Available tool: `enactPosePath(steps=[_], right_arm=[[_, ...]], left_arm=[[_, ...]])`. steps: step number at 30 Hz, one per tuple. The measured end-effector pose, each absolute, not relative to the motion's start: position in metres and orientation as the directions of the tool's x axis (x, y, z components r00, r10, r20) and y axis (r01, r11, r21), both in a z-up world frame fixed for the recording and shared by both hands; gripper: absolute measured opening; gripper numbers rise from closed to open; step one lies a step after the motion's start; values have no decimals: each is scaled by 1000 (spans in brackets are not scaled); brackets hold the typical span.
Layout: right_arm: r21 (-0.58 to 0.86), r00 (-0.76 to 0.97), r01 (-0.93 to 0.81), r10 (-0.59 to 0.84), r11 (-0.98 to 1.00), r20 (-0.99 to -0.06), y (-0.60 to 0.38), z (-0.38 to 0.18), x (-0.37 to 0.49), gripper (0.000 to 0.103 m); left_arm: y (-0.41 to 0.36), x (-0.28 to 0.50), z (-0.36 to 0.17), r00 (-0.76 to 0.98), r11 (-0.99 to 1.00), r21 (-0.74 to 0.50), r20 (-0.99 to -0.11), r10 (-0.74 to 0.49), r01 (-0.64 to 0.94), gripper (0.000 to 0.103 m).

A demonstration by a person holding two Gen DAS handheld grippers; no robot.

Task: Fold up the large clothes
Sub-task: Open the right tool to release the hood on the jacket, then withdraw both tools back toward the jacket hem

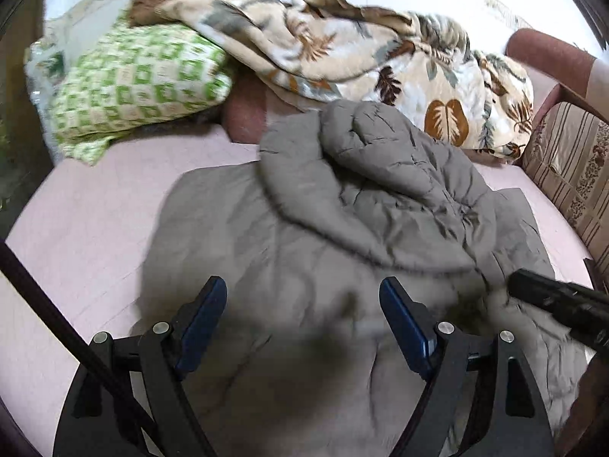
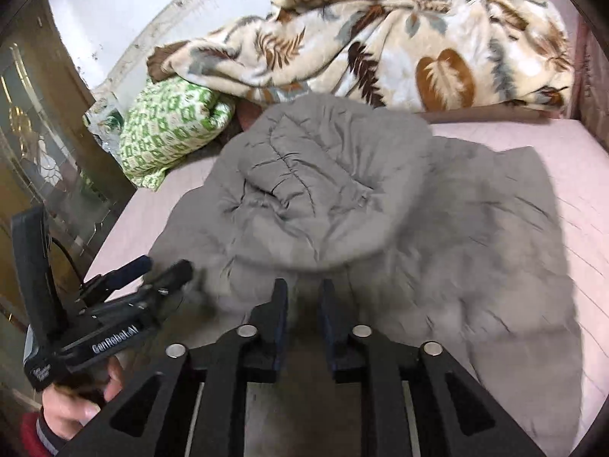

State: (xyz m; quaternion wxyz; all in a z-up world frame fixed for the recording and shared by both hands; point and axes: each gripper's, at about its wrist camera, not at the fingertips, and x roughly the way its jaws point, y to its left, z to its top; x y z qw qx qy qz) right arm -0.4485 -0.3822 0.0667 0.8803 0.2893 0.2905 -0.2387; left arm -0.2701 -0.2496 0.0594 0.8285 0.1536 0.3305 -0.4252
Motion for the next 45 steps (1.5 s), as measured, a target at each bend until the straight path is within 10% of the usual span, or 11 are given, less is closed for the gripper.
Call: enactPosePath(steps=[19, 45], right_arm=[[307, 644, 641, -275, 703, -714, -248, 34, -573, 29], [228, 611, 646, -315, 729, -726, -211, -5, -585, 47]], left_arm=[[-76, -376, 24, 509, 687, 40, -704, -496, 725, 83], [-81, -387, -13, 507, 646, 123, -734, -451, 753, 91]])
